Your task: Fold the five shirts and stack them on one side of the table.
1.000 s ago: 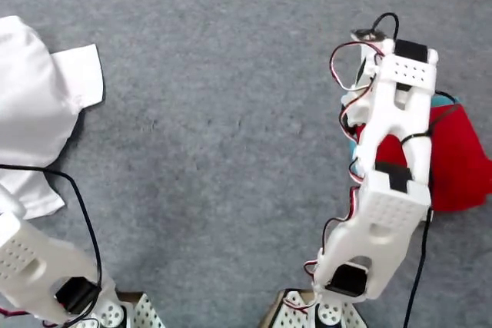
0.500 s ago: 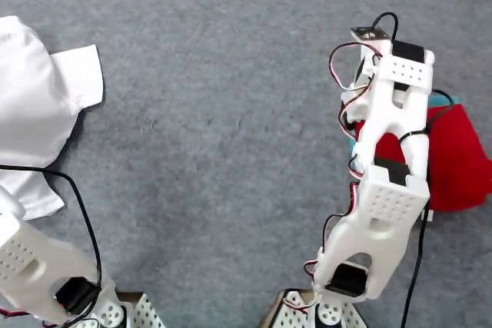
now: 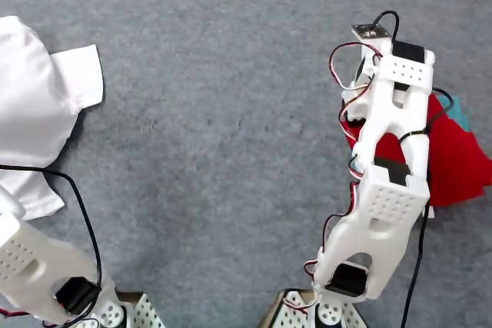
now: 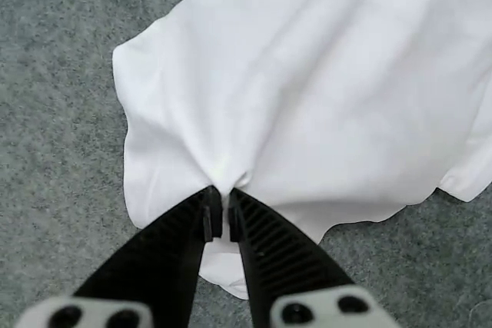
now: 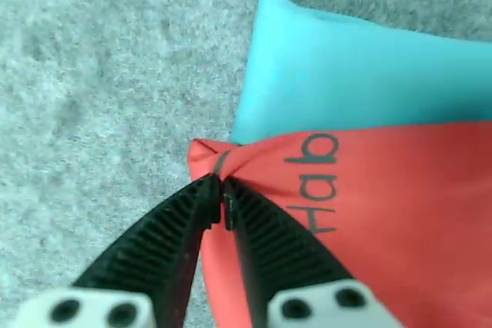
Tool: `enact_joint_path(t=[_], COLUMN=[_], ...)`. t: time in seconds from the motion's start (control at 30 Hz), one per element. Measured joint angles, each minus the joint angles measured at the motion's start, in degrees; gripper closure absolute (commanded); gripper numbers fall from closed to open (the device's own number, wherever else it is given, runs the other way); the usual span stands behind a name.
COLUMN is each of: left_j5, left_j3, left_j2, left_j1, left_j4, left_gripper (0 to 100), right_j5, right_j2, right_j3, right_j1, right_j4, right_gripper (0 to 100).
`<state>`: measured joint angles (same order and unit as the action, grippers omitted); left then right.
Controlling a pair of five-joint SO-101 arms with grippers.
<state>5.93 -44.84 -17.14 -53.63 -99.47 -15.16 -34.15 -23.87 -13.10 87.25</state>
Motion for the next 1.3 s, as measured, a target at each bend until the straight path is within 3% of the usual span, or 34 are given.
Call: enact_joint_path(t=[0.27,0.6,0.9,1.13,1.3], left_j5=[0.0,0.0,0.0,0.0,0.0], left_j3=[0.0,0.0,0.2,3.2,3.2], left_j2=[0.0,0.0,0.0,0.0,0.0], left_j1=[0.0,0.0,0.0,0.0,0.0], left_j4=[0.0,0.0,0.0,0.0,0.0], left_gripper=[98,98,98,98,98], right_j5=[-0.1,-3.6,-8.7,-10.6,-10.6], right_j2=[0.0,0.0,0.0,0.0,0.0], right_j3=[-0.9,-7.1,-7.1,-13.0,-14.4], right_j1=[-1.0,-11.5,-15.8,-17.8,-22.7], right_j4=[-0.5,-0.5,1.8,4.4,-0.4], right_gripper=[99.3,98.7,69.1,75.5,76.6])
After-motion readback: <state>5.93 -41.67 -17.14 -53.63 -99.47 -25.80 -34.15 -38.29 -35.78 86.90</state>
